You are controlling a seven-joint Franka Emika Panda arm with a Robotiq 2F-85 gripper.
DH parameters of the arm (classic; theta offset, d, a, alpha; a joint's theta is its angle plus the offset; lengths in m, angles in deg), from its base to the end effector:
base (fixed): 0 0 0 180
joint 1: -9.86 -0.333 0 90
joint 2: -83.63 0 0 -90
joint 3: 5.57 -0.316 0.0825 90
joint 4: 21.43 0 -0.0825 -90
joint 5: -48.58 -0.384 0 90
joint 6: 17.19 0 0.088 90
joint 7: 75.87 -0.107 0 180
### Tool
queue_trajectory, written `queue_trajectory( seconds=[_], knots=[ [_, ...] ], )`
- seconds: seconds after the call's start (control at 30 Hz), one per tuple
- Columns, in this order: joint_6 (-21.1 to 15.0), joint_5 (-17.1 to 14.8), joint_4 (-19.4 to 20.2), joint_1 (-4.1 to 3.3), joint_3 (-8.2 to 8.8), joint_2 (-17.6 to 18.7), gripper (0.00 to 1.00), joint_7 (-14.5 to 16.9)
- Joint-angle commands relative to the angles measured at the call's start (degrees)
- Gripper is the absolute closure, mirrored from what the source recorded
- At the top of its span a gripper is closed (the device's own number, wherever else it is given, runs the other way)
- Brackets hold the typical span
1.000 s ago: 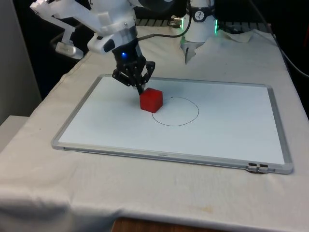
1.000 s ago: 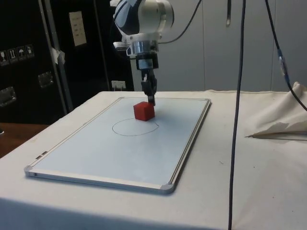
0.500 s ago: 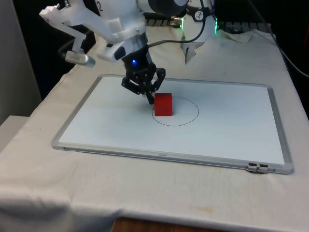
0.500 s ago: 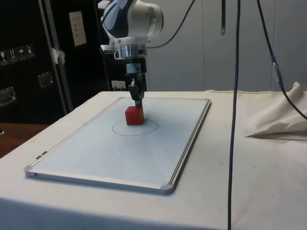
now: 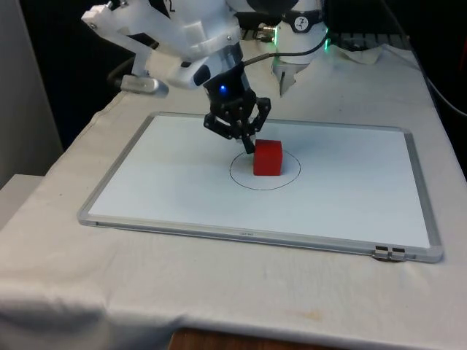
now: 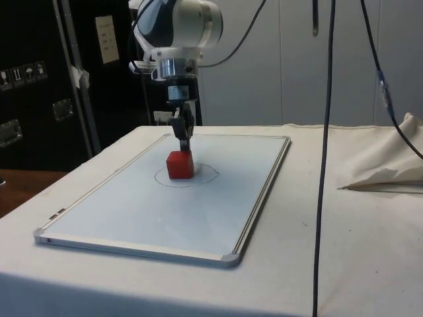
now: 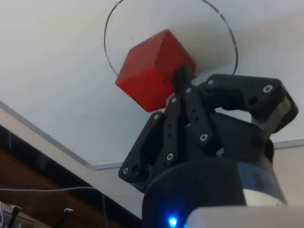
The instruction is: Push the cube into the marked area.
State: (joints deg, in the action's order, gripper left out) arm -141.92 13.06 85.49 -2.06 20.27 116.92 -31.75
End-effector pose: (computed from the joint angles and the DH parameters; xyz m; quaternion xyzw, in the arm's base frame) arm 0.6086 -0.1152 0.2148 -0.9869 -0.0802 0.0201 0.1385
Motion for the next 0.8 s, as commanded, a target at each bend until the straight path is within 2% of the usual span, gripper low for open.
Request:
queue_trajectory(
  seconds=[0.0, 0.3, 0.43, 0.47, 0.53, 0.77],
  knots=[
    [-0.40, -0.40, 0.57, -0.29, -0.17, -0.46, 1.00, -0.29],
    [-0.17, -0.80, 0.74, -0.57, -1.26, -0.80, 1.00, -1.20],
    [-0.23, 0.06, 0.11, -0.86, -0.86, -0.80, 1.00, -1.95],
    [-0.11, -0.52, 0.23, -0.52, -1.26, -0.69, 1.00, -1.26],
    [-0.57, 0.63, -0.40, -0.97, -0.63, -0.52, 1.00, -2.58],
    [-1.60, 2.35, -1.15, -0.80, -0.40, -0.34, 1.00, -4.18]
  ],
)
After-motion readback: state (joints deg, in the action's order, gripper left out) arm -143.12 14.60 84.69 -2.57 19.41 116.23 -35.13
